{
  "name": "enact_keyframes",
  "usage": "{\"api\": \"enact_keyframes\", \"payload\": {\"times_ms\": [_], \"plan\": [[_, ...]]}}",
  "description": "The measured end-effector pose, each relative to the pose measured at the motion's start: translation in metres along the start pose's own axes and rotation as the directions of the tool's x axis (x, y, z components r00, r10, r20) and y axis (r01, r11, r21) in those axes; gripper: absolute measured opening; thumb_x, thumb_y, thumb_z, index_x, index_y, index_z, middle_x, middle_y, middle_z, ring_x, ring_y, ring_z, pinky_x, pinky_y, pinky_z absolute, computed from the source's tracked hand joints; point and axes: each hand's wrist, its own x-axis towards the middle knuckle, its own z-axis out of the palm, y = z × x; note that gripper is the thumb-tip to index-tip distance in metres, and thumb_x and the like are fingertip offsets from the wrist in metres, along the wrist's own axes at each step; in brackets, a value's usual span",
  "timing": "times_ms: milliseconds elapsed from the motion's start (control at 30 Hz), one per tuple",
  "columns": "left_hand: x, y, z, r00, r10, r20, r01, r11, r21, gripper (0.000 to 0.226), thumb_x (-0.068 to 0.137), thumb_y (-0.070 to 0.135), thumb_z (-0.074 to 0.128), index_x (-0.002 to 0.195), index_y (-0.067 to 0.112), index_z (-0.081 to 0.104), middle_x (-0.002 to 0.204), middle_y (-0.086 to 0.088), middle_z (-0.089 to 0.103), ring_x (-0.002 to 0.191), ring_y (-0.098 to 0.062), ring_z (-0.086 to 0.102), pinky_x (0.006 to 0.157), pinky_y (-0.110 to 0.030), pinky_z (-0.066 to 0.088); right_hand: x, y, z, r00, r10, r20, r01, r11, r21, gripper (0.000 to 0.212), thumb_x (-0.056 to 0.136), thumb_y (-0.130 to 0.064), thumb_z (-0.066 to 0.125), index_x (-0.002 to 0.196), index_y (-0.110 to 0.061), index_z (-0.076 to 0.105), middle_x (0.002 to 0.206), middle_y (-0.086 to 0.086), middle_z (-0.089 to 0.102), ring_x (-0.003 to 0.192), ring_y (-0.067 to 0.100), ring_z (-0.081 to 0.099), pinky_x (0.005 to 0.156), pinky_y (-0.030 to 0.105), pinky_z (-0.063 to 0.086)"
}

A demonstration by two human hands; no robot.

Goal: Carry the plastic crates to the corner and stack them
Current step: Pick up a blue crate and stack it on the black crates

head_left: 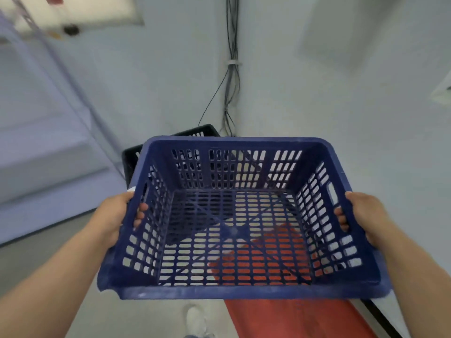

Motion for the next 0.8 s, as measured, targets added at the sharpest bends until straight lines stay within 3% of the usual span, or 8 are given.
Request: {"api": "enact_keyframes", "payload": {"times_ms": [133, 233, 333, 500, 567, 700, 800], "plan": [[0.022, 0.031, -0.027, 0.999, -0.001, -0.033, 0.0, 1.0, -0.022, 0.03, 0.097, 0.027, 0.043, 0.087, 0.005, 0.062, 0.053, -0.005, 0.06, 0.042, -0.016, 0.048, 0.036, -0.02, 0.039, 0.012, -0.051, 0.041, 0.998, -0.028, 0.056, 0.029, 0.999, -0.017, 0.034, 0.102, -0.023, 0.035, 0.11, 0.006, 0.051, 0.069, 0.019, 0.05, 0.053, 0.027, 0.039, 0.049, 0.034, 0.034], [0.046, 0.052, -0.047, 0.999, 0.004, -0.039, -0.007, 0.998, -0.061, 0.027, 0.098, 0.025, 0.04, 0.092, 0.006, 0.059, 0.065, -0.01, 0.056, 0.037, -0.014, 0.047, 0.033, -0.019, 0.038, 0.021, -0.084, 0.075, 0.995, -0.053, 0.086, 0.056, 0.998, -0.033, 0.035, 0.102, -0.023, 0.035, 0.114, 0.007, 0.05, 0.069, 0.019, 0.051, 0.053, 0.027, 0.04, 0.048, 0.034, 0.034], [0.07, 0.07, -0.064, 0.999, 0.023, -0.048, -0.027, 0.996, -0.088, 0.028, 0.098, 0.024, 0.04, 0.085, 0.007, 0.058, 0.066, -0.011, 0.054, 0.031, -0.011, 0.047, 0.032, -0.017, 0.037, 0.029, -0.112, 0.108, 0.992, -0.071, 0.106, 0.076, 0.996, -0.043, 0.038, 0.102, -0.023, 0.034, 0.116, 0.009, 0.05, 0.07, 0.019, 0.051, 0.053, 0.027, 0.04, 0.048, 0.034, 0.034], [0.105, 0.096, -0.085, 0.997, 0.018, -0.073, -0.026, 0.994, -0.106, 0.034, 0.099, 0.027, 0.039, 0.078, 0.005, 0.055, 0.038, -0.001, 0.054, 0.027, -0.009, 0.045, 0.031, -0.014, 0.036, 0.048, -0.152, 0.16, 0.983, -0.103, 0.154, 0.115, 0.991, -0.068, 0.039, 0.102, -0.022, 0.034, 0.117, 0.011, 0.051, 0.069, 0.019, 0.052, 0.052, 0.028, 0.041, 0.047, 0.035, 0.035], [0.118, 0.106, -0.09, 0.995, 0.019, -0.099, -0.029, 0.994, -0.105, 0.034, 0.099, 0.027, 0.038, 0.08, 0.005, 0.055, 0.038, -0.001, 0.054, 0.026, -0.008, 0.045, 0.031, -0.014, 0.036, 0.056, -0.167, 0.178, 0.978, -0.12, 0.171, 0.135, 0.987, -0.082, 0.038, 0.102, -0.021, 0.034, 0.115, 0.01, 0.052, 0.069, 0.018, 0.053, 0.052, 0.028, 0.043, 0.047, 0.035, 0.036], [0.15, 0.122, -0.093, 0.987, 0.031, -0.155, -0.052, 0.99, -0.134, 0.026, 0.1, 0.025, 0.037, 0.103, 0.006, 0.054, 0.064, -0.01, 0.056, 0.03, -0.008, 0.049, 0.033, -0.015, 0.04, 0.087, -0.196, 0.209, 0.965, -0.154, 0.215, 0.179, 0.979, -0.103, 0.039, 0.101, -0.019, 0.032, 0.119, 0.011, 0.05, 0.071, 0.019, 0.055, 0.053, 0.028, 0.045, 0.048, 0.035, 0.039], [0.175, 0.132, -0.087, 0.98, 0.032, -0.195, -0.061, 0.988, -0.144, 0.026, 0.099, 0.024, 0.037, 0.109, 0.007, 0.054, 0.066, -0.009, 0.056, 0.031, -0.008, 0.05, 0.034, -0.016, 0.042, 0.119, -0.215, 0.232, 0.953, -0.172, 0.249, 0.205, 0.972, -0.116, 0.04, 0.101, -0.018, 0.03, 0.125, 0.009, 0.048, 0.073, 0.019, 0.057, 0.055, 0.028, 0.047, 0.049, 0.037, 0.04]]}}
